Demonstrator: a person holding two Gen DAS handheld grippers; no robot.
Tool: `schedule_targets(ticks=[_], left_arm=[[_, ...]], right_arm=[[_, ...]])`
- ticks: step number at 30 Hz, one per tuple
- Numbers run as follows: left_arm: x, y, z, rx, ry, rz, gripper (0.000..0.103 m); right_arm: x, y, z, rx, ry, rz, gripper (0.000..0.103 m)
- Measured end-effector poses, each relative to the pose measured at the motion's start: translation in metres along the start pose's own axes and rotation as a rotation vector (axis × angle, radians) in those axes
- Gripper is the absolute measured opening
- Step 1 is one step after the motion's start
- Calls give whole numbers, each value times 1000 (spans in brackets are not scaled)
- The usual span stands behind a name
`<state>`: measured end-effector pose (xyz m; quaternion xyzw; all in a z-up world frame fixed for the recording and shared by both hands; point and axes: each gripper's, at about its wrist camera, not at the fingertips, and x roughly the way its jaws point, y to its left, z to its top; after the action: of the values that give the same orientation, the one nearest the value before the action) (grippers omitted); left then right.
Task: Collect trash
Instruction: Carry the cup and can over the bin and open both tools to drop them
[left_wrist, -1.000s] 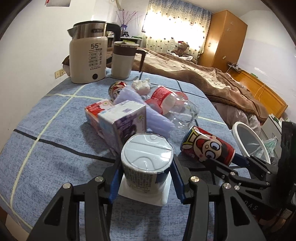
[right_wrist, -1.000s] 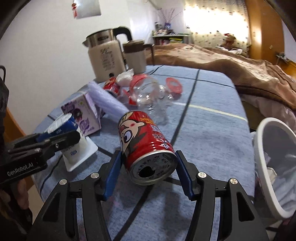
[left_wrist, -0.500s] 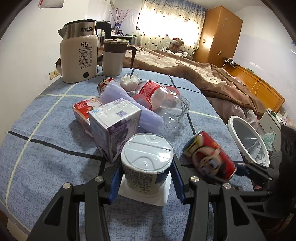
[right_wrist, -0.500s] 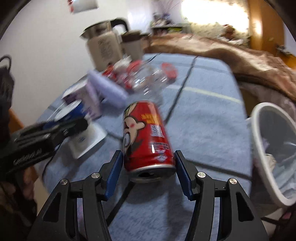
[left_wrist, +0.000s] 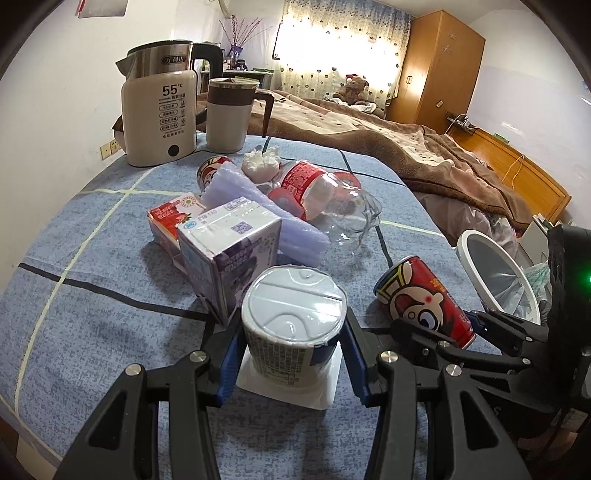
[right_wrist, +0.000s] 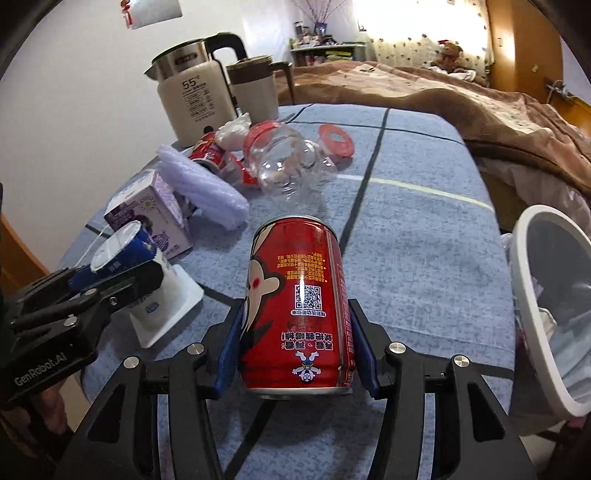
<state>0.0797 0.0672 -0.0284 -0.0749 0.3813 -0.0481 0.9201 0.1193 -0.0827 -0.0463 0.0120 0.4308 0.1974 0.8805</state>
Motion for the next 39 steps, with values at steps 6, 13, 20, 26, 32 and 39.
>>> schedule_targets(ticks=[6,13,20,26,32,39], left_arm=[[-7,-14,7,30,-26,-10,51],[-4,-46,23,89,-56,-42,51],[4,-89,42,152,-86,-102,51],[16,-130,55,215,-86,-167,51],[31,-174,61,266,-58,-256,51],[48,-221,57,330,-21,-325,51]], right_arm=[[-22,-18,3,54,-66,-14,53],[-50,-48,6,112,-122,-72,53],[-80,-92,10,178,-173,-166,53],[-104,-130,9,226,-205,-243,53],[-118,-168,3,287,-209,-305,54],[-115,-204,-10,341,-165,-354,54]])
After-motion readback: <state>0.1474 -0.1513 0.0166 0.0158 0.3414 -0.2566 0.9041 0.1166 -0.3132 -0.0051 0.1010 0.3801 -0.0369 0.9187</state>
